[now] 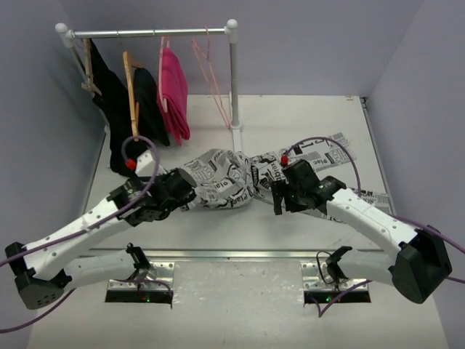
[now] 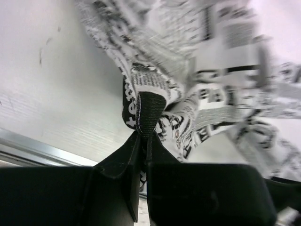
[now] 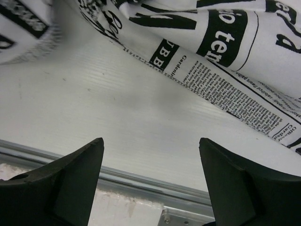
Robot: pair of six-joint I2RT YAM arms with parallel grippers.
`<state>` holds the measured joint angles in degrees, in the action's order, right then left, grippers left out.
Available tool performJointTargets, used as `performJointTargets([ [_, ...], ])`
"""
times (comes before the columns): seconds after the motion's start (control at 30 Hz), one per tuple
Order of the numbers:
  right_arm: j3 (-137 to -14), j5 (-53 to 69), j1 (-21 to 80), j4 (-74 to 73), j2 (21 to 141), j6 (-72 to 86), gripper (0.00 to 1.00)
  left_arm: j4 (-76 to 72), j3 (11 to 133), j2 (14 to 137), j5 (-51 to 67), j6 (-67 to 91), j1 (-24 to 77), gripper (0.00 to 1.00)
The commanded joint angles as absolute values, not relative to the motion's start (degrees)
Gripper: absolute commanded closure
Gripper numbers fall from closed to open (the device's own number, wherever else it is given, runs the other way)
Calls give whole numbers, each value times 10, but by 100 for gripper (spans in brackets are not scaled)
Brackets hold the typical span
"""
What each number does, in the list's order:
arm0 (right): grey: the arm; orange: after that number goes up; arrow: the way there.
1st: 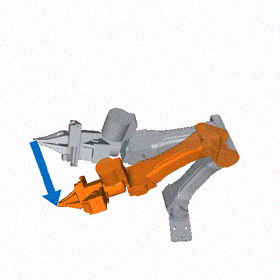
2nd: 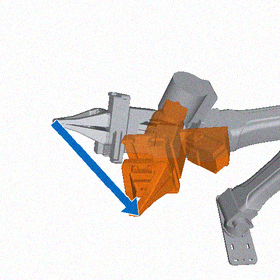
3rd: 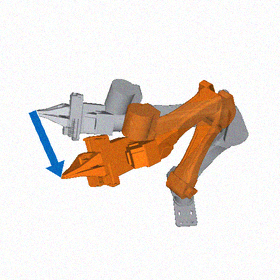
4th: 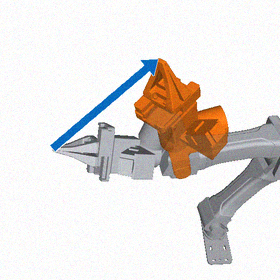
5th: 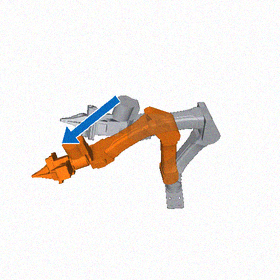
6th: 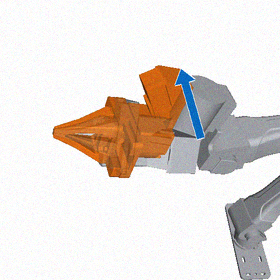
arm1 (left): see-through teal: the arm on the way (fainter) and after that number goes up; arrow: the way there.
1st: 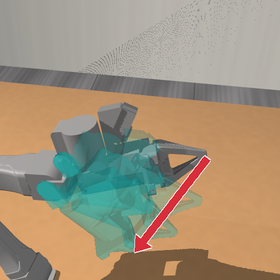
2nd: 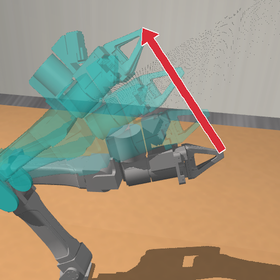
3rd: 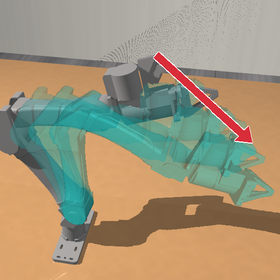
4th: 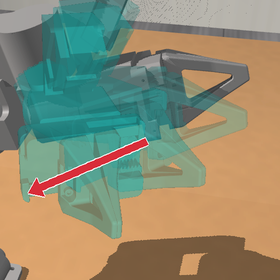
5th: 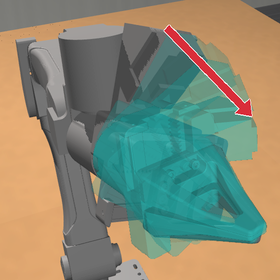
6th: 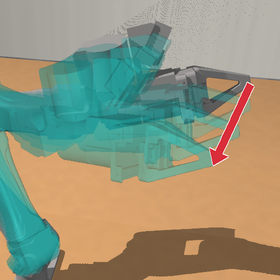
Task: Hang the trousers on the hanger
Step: Flatten out the trousers at the center of the board.
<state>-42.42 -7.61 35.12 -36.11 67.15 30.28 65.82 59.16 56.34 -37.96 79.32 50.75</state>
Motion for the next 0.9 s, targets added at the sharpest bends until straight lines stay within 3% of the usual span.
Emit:
performJointTargets([
  [0.0,-427,-103,348,-363,707,283,18,756,698,513,-483,754,488,100],
  [0.23,-474,-161,345,-359,826,251,21,756,802,522,-524,692,470,100],
  [0.43,-506,-119,345,-329,915,231,26,755,848,563,-593,623,461,100],
  [0.6,-489,-87,345,-384,957,240,29,755,811,544,-645,618,445,99],
  [0.7,-477,-90,346,-428,970,242,31,756,784,518,-655,638,429,87],
  [0.87,-454,-79,347,-445,916,248,33,756,753,505,-678,674,413,90],
])
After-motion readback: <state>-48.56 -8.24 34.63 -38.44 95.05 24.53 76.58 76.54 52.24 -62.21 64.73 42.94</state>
